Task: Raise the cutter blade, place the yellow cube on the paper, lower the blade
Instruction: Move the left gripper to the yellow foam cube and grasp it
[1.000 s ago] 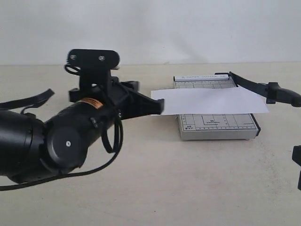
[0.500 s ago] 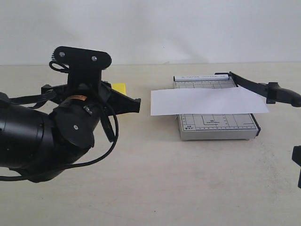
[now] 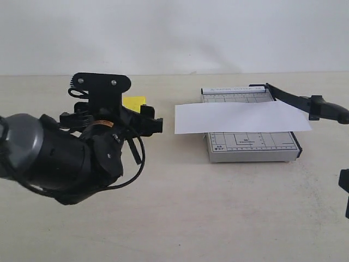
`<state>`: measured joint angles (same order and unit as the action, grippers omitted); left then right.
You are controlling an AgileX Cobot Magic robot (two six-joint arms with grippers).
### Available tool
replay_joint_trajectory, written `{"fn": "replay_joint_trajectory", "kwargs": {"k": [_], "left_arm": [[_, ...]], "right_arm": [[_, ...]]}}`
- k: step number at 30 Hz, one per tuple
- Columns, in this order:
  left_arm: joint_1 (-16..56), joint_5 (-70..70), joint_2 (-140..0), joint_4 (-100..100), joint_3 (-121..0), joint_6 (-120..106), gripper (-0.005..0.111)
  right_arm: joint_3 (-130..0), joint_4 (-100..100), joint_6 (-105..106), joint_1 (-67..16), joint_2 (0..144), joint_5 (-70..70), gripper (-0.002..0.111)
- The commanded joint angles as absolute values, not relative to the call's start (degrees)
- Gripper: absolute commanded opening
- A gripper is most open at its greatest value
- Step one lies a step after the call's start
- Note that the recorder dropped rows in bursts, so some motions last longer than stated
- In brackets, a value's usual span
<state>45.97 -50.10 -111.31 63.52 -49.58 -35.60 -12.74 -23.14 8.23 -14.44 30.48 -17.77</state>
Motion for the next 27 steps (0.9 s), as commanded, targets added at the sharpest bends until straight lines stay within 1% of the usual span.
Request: {"fn": "replay_joint_trajectory", "kwargs": {"k": [1,3,6,10,16,18,20,23,25,27], "left_arm": [[42.5,-51.0,-117.1,57.4,-55.5,-33.5,0.091],[40.6,-50.4,-120.2,56.1,-59.3,-33.5,0.09],[37.2,-43.7,-125.2,55.7,-66.7,-34.4,0.09],[35.6,-39.2,-130.3,55.2,-73.3,-37.5,0.09],[35.5,-38.1,-133.5,56.3,-75.7,-41.6,0.09],[35.4,-38.1,-133.5,57.9,-75.7,-41.6,0.087],[35.1,-38.1,-133.5,58.1,-75.7,-41.6,0.081],[34.9,-37.9,-133.5,58.1,-75.7,-41.6,0.065],[34.9,-37.9,-133.5,58.1,-75.7,-41.6,0.05],[34.9,-38.0,-133.1,58.1,-75.7,-42.0,0.032]], "right_arm": [[-12.7,-22.7,8.0,-14.3,30.6,-17.8,0.0],[-12.7,-22.7,8.0,-14.3,30.6,-17.8,0.0],[-12.7,-22.7,8.0,-14.3,30.6,-17.8,0.0],[-12.7,-22.9,8.0,-14.3,30.6,-17.8,0.0],[-12.7,-22.9,8.0,-14.3,30.6,-17.8,0.0],[-12.7,-22.9,8.0,-14.3,30.6,-17.8,0.0],[-12.7,-22.9,8.0,-14.3,30.6,-17.8,0.0],[-12.7,-23.1,8.0,-14.3,30.6,-17.8,0.0],[-12.7,-23.1,7.8,-14.3,30.6,-17.8,0.0],[-12.7,-23.3,7.8,-14.3,30.6,-17.8,0.0]]}}
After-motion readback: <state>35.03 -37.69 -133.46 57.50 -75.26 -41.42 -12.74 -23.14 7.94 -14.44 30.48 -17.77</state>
